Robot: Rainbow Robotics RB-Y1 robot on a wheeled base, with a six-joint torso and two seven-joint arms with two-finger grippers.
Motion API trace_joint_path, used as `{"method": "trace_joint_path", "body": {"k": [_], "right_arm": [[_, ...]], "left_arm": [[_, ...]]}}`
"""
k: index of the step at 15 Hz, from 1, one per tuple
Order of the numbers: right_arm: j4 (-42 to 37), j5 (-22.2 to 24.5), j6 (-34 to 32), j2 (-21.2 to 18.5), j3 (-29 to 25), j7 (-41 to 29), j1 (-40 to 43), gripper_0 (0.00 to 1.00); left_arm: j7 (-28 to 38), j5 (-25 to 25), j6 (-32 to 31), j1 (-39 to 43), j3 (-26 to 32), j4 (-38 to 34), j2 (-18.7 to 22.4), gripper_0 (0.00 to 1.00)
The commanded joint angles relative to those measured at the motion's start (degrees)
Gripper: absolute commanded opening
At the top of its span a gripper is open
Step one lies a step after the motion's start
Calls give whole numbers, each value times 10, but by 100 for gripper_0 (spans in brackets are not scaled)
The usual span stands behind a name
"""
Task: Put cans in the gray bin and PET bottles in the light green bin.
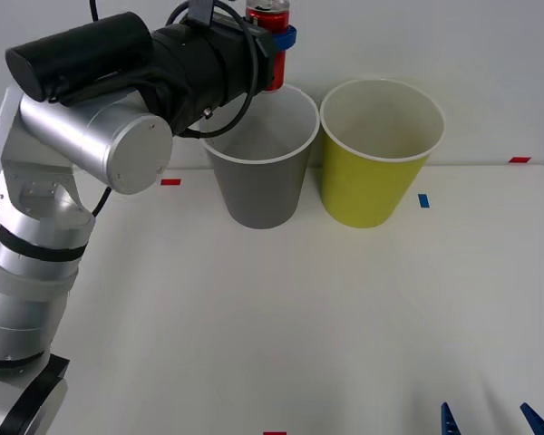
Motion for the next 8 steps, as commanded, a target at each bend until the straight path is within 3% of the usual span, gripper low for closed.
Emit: {"method": "trace_joint_path", "body": {"k": [1,8], "right_arm": [[0,0,0,0,0,0,0,100],[0,0,0,0,0,0,0,100]], "left_arm": [[-1,1,-32,-11,-12,41,-16,0],[-16,-10,-95,-31,-10,137,-33,0]]}}
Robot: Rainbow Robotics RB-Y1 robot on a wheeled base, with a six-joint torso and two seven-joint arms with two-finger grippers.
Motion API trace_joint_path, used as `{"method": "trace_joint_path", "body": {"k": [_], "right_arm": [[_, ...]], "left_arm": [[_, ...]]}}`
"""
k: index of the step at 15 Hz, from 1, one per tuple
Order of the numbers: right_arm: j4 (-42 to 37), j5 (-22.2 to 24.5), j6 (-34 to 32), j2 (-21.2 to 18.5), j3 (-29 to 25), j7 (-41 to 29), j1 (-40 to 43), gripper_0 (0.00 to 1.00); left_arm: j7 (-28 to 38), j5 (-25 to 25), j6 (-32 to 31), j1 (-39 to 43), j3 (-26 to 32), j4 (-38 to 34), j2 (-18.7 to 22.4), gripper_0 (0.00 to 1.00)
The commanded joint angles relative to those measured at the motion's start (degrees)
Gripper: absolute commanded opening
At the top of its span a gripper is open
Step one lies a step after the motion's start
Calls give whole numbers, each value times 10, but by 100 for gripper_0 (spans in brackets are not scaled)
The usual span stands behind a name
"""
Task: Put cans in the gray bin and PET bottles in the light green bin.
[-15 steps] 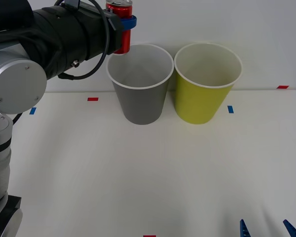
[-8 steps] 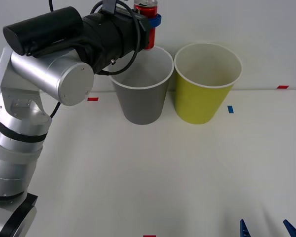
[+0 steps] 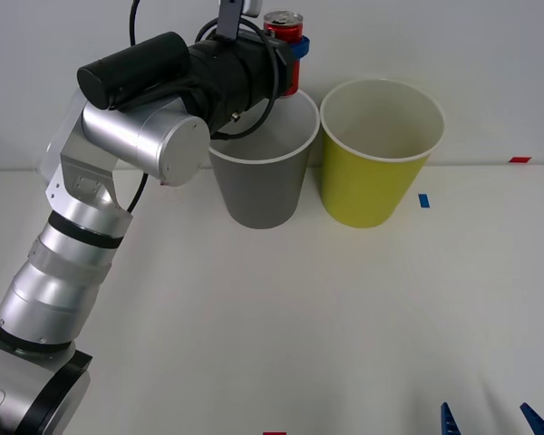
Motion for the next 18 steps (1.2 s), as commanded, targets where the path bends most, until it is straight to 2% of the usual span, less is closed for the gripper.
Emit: {"method": "trace_joint_path", "body": {"k": [1,15,16,17,18], "right_arm": [[0,0,0,0,0,0,0,100],[0,0,0,0,0,0,0,100],[0,0,0,0,0,0,0,100],[0,0,0,0,0,0,0,100],[0,0,0,0,0,0,0,100]], "left_arm": [[-3,-7,-9,-1,3,12,-1,0],[-3,-33,-9,0,10,19,8,0],[-1,-33,-9,0,11,19,8,3],[-2,-33,-9,0,10,18,8,93],[-1,-33,-9,0,10,18,9,100]]}}
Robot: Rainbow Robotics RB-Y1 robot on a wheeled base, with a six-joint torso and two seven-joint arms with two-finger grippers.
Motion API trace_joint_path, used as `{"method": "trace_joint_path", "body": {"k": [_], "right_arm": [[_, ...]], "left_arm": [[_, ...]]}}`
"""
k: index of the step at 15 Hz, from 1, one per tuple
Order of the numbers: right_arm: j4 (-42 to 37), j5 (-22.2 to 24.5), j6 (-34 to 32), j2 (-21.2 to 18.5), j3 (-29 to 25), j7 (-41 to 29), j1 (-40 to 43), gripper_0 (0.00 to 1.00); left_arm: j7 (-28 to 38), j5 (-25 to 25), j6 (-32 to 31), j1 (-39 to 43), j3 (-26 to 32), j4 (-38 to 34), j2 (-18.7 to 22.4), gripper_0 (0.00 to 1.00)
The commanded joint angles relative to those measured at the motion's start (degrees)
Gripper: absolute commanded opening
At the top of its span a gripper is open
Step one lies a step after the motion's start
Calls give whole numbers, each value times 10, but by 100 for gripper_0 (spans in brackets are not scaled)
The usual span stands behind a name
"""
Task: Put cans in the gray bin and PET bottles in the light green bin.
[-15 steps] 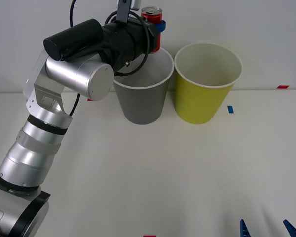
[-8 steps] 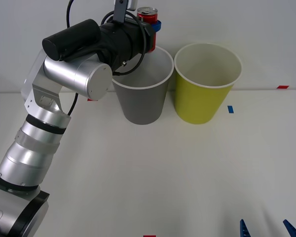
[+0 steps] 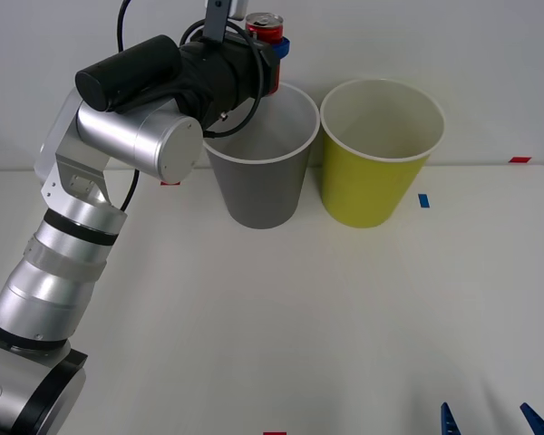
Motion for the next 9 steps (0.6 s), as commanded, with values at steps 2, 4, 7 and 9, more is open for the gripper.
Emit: {"method": "trace_joint_path", "body": {"k": [2,4,7,9], "right_arm": [[0,0,0,0,0,0,0,100],[0,0,0,0,0,0,0,100],[0,0,0,0,0,0,0,100],[0,0,0,0,0,0,0,100]], "left_arm": [[1,6,0,0,0,-1,9,100],[2,19,1,2,0,-12,21,100],[-1,56,17,2,0,-34,48,100],[-5,93,20,7,0,-51,83,100]]}}
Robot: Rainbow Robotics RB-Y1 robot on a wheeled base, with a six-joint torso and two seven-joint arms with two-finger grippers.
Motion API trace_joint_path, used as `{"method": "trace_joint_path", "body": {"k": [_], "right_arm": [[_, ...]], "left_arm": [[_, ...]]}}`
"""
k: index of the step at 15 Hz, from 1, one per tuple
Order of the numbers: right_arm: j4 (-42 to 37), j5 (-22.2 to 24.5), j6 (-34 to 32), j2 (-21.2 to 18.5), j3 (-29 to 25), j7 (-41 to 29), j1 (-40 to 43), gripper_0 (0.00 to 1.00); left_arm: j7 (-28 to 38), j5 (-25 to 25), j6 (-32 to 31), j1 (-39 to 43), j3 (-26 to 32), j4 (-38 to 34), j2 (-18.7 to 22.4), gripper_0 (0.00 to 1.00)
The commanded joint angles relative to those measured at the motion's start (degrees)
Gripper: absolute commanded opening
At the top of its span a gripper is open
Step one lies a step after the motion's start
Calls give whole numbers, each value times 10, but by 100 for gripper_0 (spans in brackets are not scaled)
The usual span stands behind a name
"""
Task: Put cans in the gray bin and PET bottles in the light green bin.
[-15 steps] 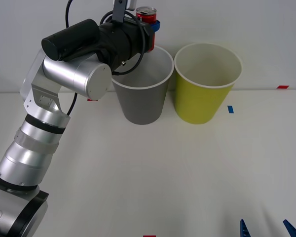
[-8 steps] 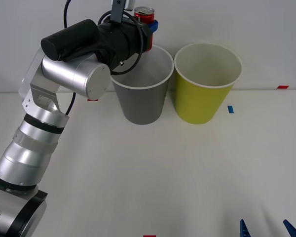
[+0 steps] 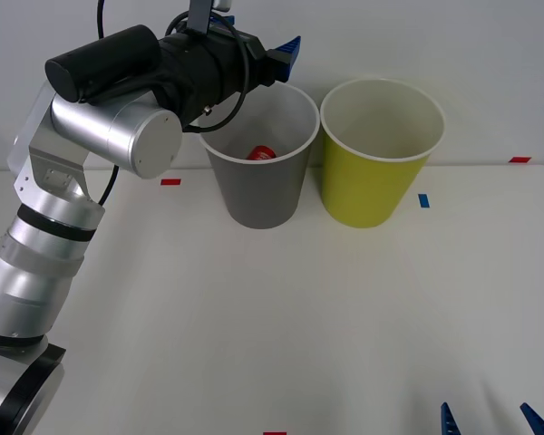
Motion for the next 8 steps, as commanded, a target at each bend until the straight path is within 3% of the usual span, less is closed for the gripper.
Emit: {"method": "trace_joint_path", "body": {"k": [1,8], "right_arm": [[0,0,0,0,0,0,0,100],[0,0,0,0,0,0,0,100]], "left_arm": [[-6,52,6,18,0,-37,46,100],[-12,26,7,194,27,-220,92,100]]}}
